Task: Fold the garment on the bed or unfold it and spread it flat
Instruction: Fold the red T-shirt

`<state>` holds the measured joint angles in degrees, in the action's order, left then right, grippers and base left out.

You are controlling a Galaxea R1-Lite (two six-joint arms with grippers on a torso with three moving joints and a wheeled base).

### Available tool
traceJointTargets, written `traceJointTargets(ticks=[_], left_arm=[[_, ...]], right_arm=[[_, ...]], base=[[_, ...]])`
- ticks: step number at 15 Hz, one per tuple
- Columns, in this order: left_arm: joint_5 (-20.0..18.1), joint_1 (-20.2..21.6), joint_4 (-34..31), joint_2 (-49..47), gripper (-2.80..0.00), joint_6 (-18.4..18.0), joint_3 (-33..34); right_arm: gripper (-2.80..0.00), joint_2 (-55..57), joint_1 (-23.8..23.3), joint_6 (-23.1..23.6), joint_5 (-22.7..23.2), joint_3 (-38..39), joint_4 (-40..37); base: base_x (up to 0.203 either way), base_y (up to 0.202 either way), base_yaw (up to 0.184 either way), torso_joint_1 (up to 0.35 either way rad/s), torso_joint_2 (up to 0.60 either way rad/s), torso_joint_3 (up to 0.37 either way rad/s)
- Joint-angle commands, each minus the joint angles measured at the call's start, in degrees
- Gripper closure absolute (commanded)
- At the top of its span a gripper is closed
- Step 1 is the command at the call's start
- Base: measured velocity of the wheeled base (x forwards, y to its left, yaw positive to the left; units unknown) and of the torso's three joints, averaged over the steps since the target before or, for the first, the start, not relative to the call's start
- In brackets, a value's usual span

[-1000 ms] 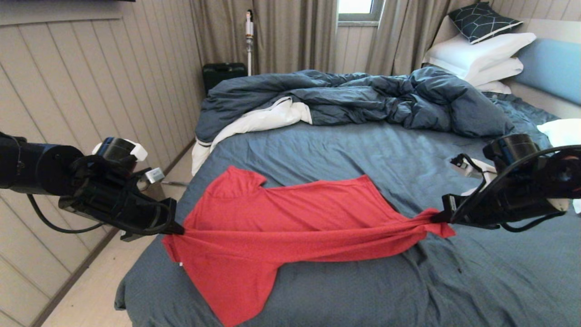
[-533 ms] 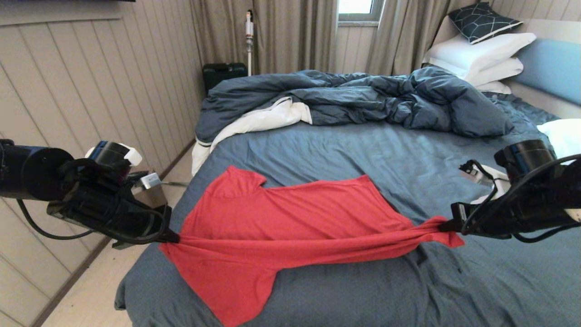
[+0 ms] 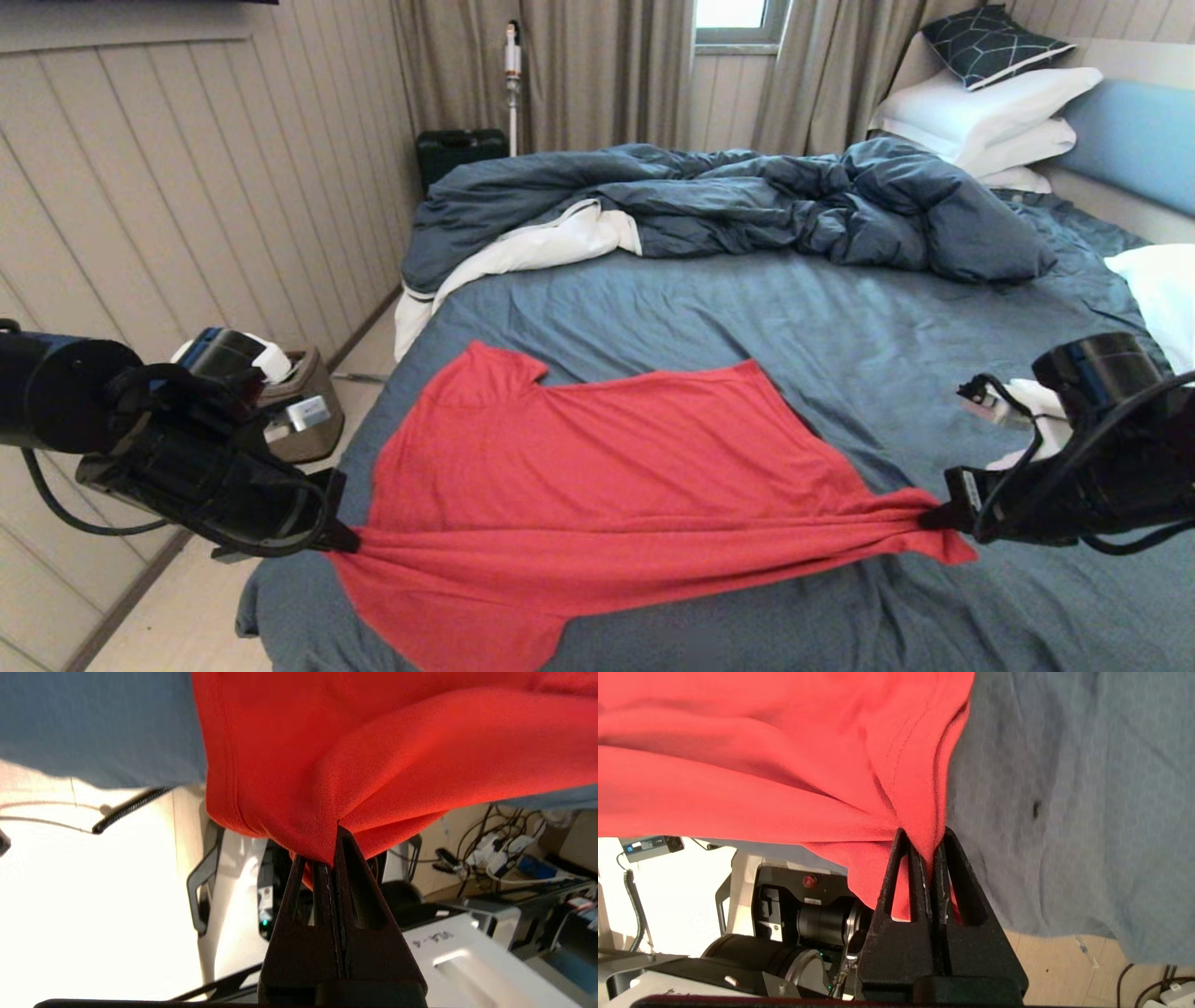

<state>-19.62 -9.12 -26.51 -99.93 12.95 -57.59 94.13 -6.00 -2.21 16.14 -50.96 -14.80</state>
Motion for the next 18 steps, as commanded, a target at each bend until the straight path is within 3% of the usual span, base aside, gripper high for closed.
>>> traceJointTargets(ticks=[1, 5, 11, 18], left_arm=[[0.0, -0.1, -0.1, 0.5, 0.00, 0.1, 0.2], [0.0, 0.1, 0.1, -2.8, 0.00, 0.3, -5.8], [0.0, 1.9, -0.4, -16.0, 0.00, 0.7, -17.9], [-0.1, 1.9, 0.1, -22.8, 0.00, 0.9, -25.5]], right_arm=[[0.00, -0.6, 0.0, 0.0, 0.2, -0.1, 0.0], [0.00, 4.3, 0.2, -0.4, 0.2, -6.6, -0.1], [0.00, 20.4, 0.7, -0.8, 0.1, -20.7, -0.6], [0.00, 29.2, 0.9, -0.8, 0.1, -28.8, -0.6]], base=[[0.000, 0.000, 0.000, 0.000, 0.00, 0.000], [0.000, 0.000, 0.000, 0.000, 0.00, 0.000], [0.000, 0.000, 0.000, 0.000, 0.00, 0.000], [0.000, 0.000, 0.000, 0.000, 0.00, 0.000]])
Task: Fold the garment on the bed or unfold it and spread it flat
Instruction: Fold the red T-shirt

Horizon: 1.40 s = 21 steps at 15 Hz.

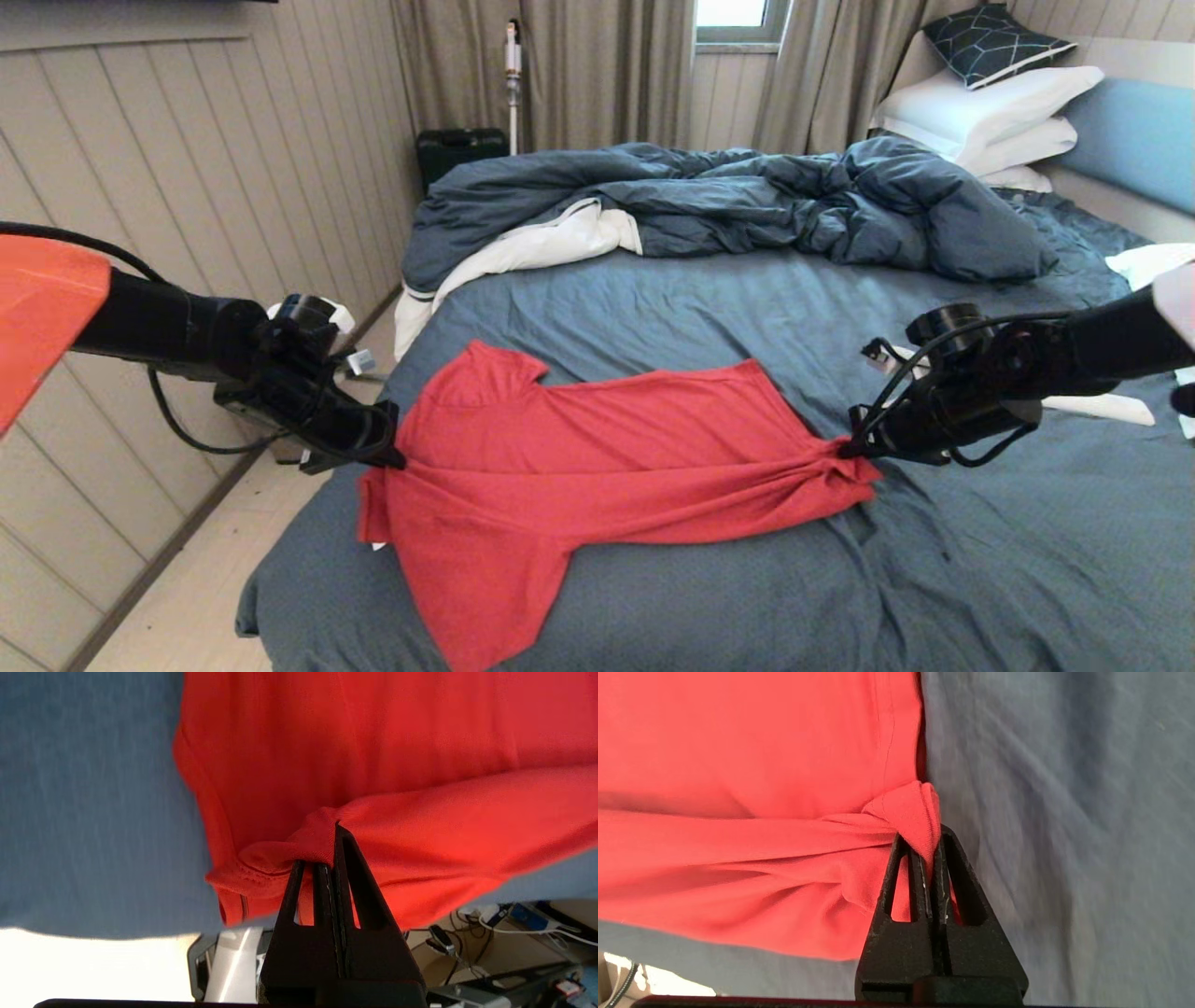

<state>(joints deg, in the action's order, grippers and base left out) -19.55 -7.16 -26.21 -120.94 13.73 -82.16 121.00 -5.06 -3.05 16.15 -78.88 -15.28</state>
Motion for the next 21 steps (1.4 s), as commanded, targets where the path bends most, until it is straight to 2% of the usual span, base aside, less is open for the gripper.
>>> traceJointTargets(ticks=[1, 2, 3, 7, 12, 18, 19, 20, 21], left_arm=[[-0.1, -0.1, -0.2, -2.3, 0.00, 0.1, -1.4], [0.0, -0.1, -0.1, -2.6, 0.00, -0.3, -1.5], [0.0, -0.1, 0.0, -2.8, -2.80, -0.4, -1.7], [-0.2, 0.0, 0.1, -2.2, -2.80, 0.0, -2.3], [-0.2, 4.2, 0.6, 0.1, -2.80, 0.0, -2.4], [-0.2, 4.6, -0.2, 6.5, -2.80, 0.2, -1.0], [-0.3, 4.6, -0.3, 8.1, -2.80, 0.2, -0.3], [-0.4, 4.6, -0.6, 10.2, -2.80, 0.0, 1.3], [-0.5, 4.6, -0.7, 12.3, 0.00, -0.2, 3.6]], right_arm=[[0.00, 2.6, 0.0, 0.1, 0.1, -1.2, 0.0], [-0.30, 2.9, 0.0, 0.1, 0.1, -1.4, 0.0], [-2.80, 2.9, -0.1, 0.1, 0.1, -1.4, 0.0], [-2.80, 2.6, -0.2, 0.5, 0.1, -1.5, 0.0], [-2.80, -0.2, -0.8, 0.5, 0.1, -0.6, -0.1], [-2.80, -4.6, -1.1, 0.1, 0.1, -0.1, -0.3], [0.00, -5.5, -1.1, 0.0, 0.2, 0.2, -0.3], [0.00, -7.0, -1.1, 0.0, 0.2, 1.1, -0.2], [0.00, -8.8, -1.1, 0.1, 0.2, 2.3, -0.2]], base=[[0.000, 0.000, 0.000, 0.000, 0.00, 0.000], [0.000, 0.000, 0.000, 0.000, 0.00, 0.000], [0.000, 0.000, 0.000, 0.000, 0.00, 0.000], [0.000, 0.000, 0.000, 0.000, 0.00, 0.000], [0.000, 0.000, 0.000, 0.000, 0.00, 0.000], [0.000, 0.000, 0.000, 0.000, 0.00, 0.000], [0.000, 0.000, 0.000, 0.000, 0.00, 0.000], [0.000, 0.000, 0.000, 0.000, 0.00, 0.000], [0.000, 0.000, 0.000, 0.000, 0.00, 0.000]])
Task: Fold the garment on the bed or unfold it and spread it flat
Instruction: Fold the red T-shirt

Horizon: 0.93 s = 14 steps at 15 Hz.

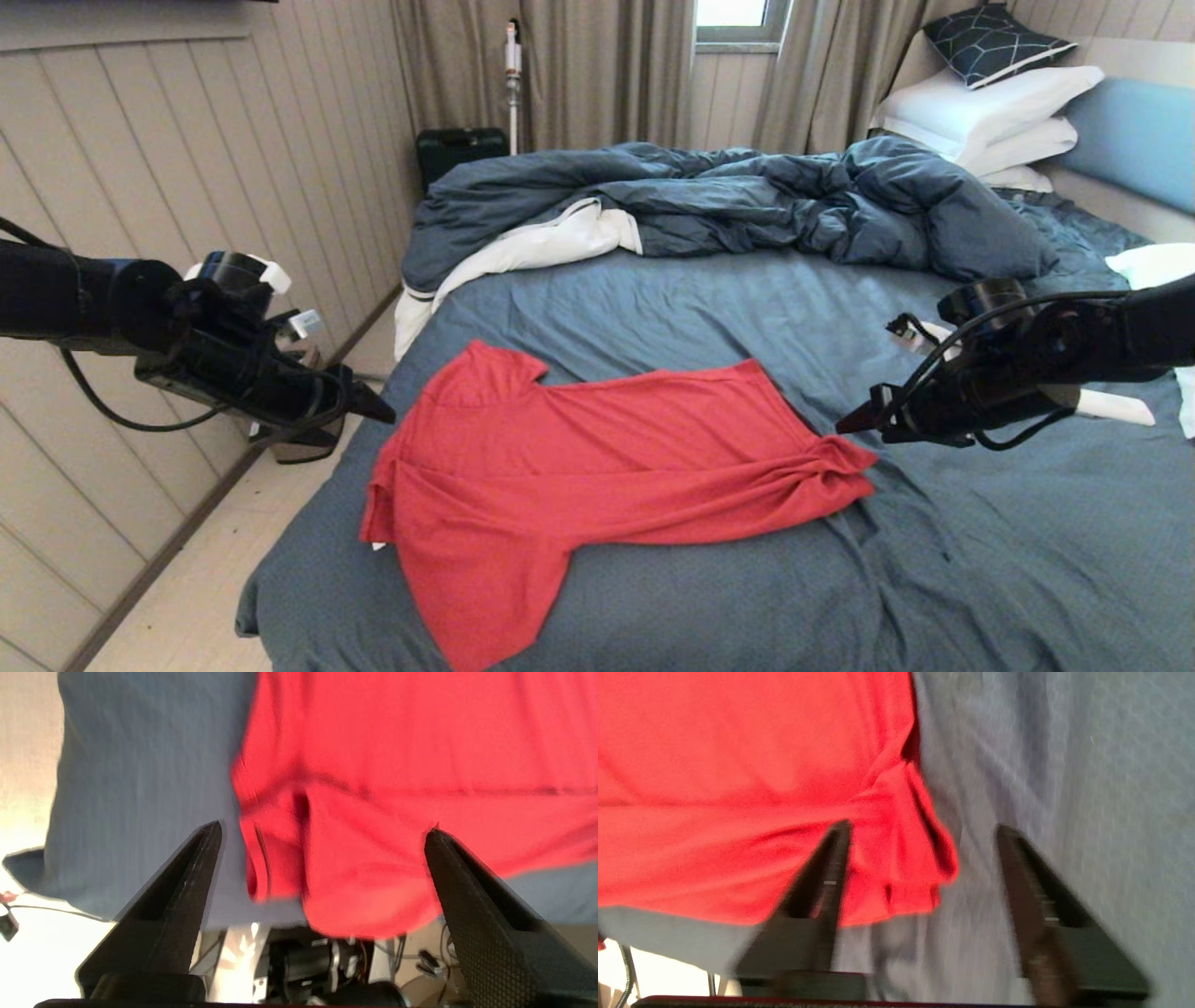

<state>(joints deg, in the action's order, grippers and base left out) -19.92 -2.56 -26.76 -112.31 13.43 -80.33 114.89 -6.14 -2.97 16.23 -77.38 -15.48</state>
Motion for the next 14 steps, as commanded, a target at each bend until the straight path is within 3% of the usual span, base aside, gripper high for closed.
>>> traceJointTargets(ticks=[1, 5, 8, 11, 14], left_arm=[[-0.4, -0.1, -0.2, 5.0, 0.00, -0.1, 4.5], [-1.1, -4.0, 0.4, 5.8, 0.00, -0.4, 14.7], [-0.9, -8.7, 2.4, 6.0, 0.00, -1.9, 21.4], [-1.3, -9.3, 5.7, 6.2, 0.00, -2.1, 24.2], [-1.4, -9.3, 9.9, 5.6, 0.00, -1.9, 26.7]], right_arm=[[0.00, -4.9, 0.0, 0.1, 0.2, 2.7, 0.0], [0.00, -11.6, -0.6, 0.4, 1.9, 10.0, 0.5], [0.00, -13.3, -1.6, 0.1, 3.8, 9.8, 0.4], [0.00, -12.7, -2.1, 0.3, 3.9, 9.3, 0.7], [0.00, -12.2, -4.0, 0.9, 7.5, 9.3, 1.8]], base=[[0.000, 0.000, 0.000, 0.000, 0.00, 0.000], [0.000, 0.000, 0.000, 0.000, 0.00, 0.000], [0.000, 0.000, 0.000, 0.000, 0.00, 0.000], [0.000, 0.000, 0.000, 0.000, 0.00, 0.000], [0.000, 0.000, 0.000, 0.000, 0.00, 0.000]])
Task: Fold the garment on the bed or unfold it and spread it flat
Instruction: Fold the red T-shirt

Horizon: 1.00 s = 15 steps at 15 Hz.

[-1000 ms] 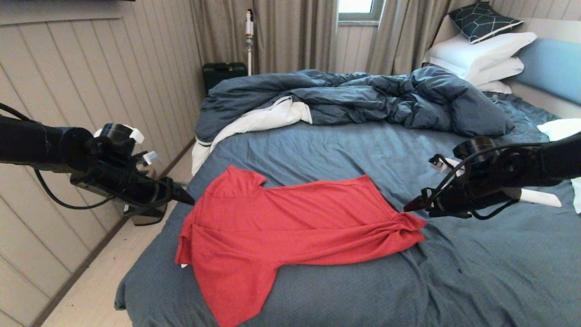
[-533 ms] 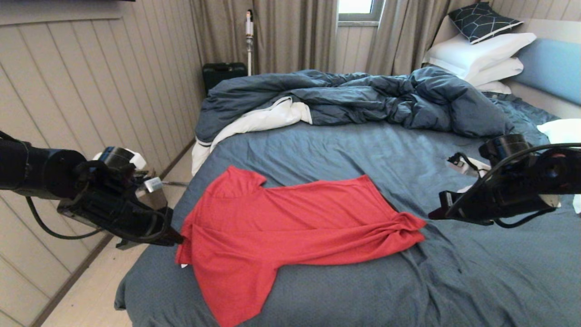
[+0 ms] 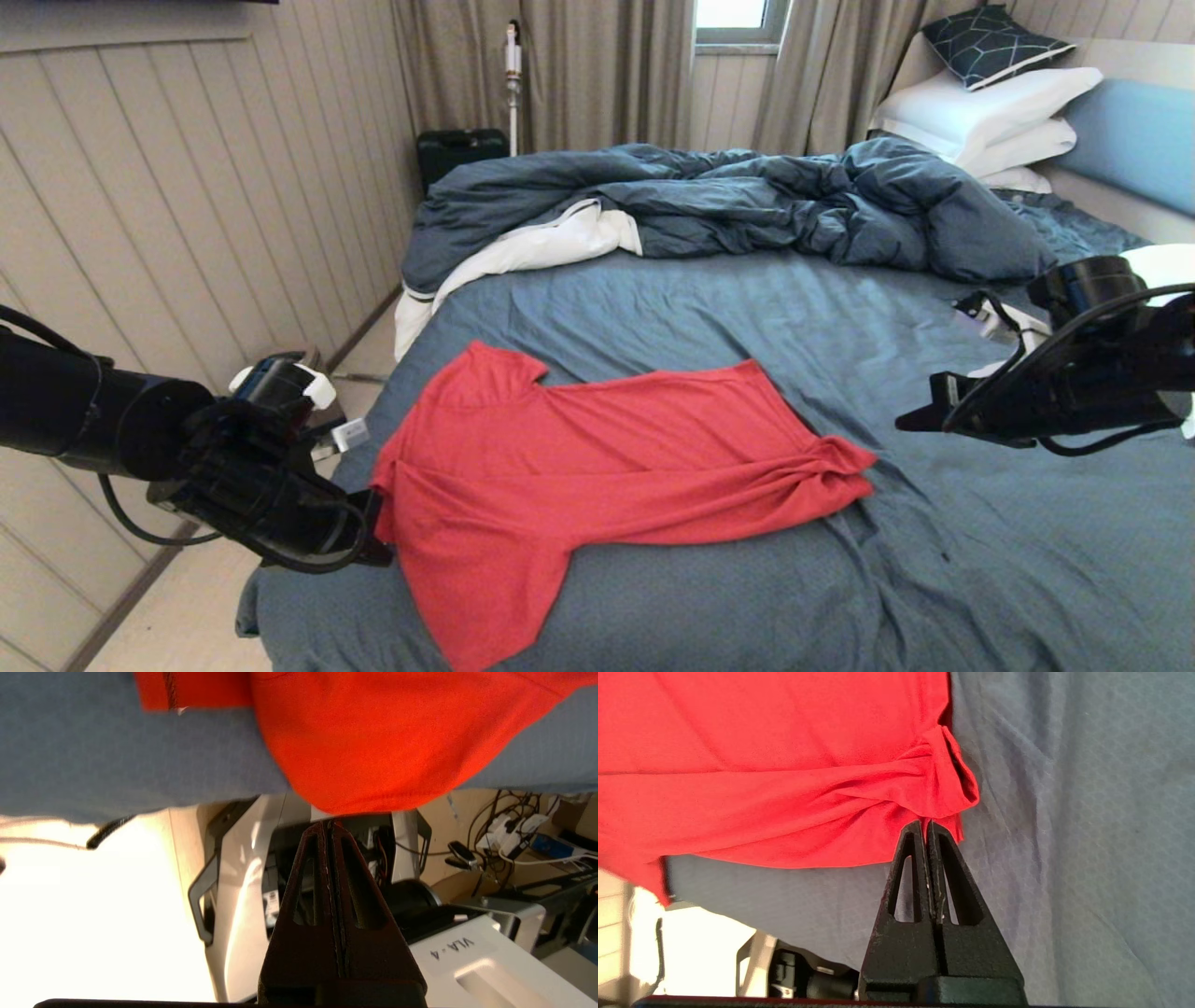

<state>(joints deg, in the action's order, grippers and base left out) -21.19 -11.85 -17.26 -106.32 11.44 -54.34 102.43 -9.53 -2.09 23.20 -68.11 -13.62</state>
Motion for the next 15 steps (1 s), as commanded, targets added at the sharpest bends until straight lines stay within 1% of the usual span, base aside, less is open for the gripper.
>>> traceJointTargets(ticks=[1, 3, 4, 8, 12, 13, 15], left_arm=[[-0.3, 0.0, 1.3, -0.7, 0.00, 0.2, 1.3], [-0.2, -0.1, 3.9, -2.1, 0.00, 0.2, 3.0], [-0.1, -0.3, 5.0, -3.2, -2.80, 0.3, 2.9], [0.1, -1.9, 8.2, -8.5, -2.80, 2.3, 0.8], [1.4, -2.0, 9.9, -10.2, -2.80, 1.9, -2.0], [2.6, -1.9, 10.0, -10.5, -2.80, 1.9, -2.2], [3.0, -2.3, 9.7, -10.4, -2.80, 1.9, -1.6]], right_arm=[[0.00, 0.3, -0.7, 0.2, 1.1, 0.3, 0.0], [0.00, -0.1, -1.8, 0.2, 1.5, 1.0, 0.0], [0.00, -0.2, -2.3, 0.2, 2.0, 1.3, 0.0], [0.00, 0.2, -3.8, 0.2, 3.6, 1.9, 0.1], [0.00, -0.1, -3.7, 0.2, 3.7, 2.9, 0.3], [0.00, -0.2, -3.7, 0.2, 3.9, 3.1, 0.3], [0.00, -0.2, -3.8, 0.2, 4.0, 3.1, 0.3]], base=[[0.000, 0.000, 0.000, 0.000, 0.00, 0.000], [0.000, 0.000, 0.000, 0.000, 0.00, 0.000], [0.000, 0.000, 0.000, 0.000, 0.00, 0.000], [0.000, 0.000, 0.000, 0.000, 0.00, 0.000], [0.000, 0.000, 0.000, 0.000, 0.00, 0.000], [0.000, 0.000, 0.000, 0.000, 0.00, 0.000], [0.000, 0.000, 0.000, 0.000, 0.00, 0.000]])
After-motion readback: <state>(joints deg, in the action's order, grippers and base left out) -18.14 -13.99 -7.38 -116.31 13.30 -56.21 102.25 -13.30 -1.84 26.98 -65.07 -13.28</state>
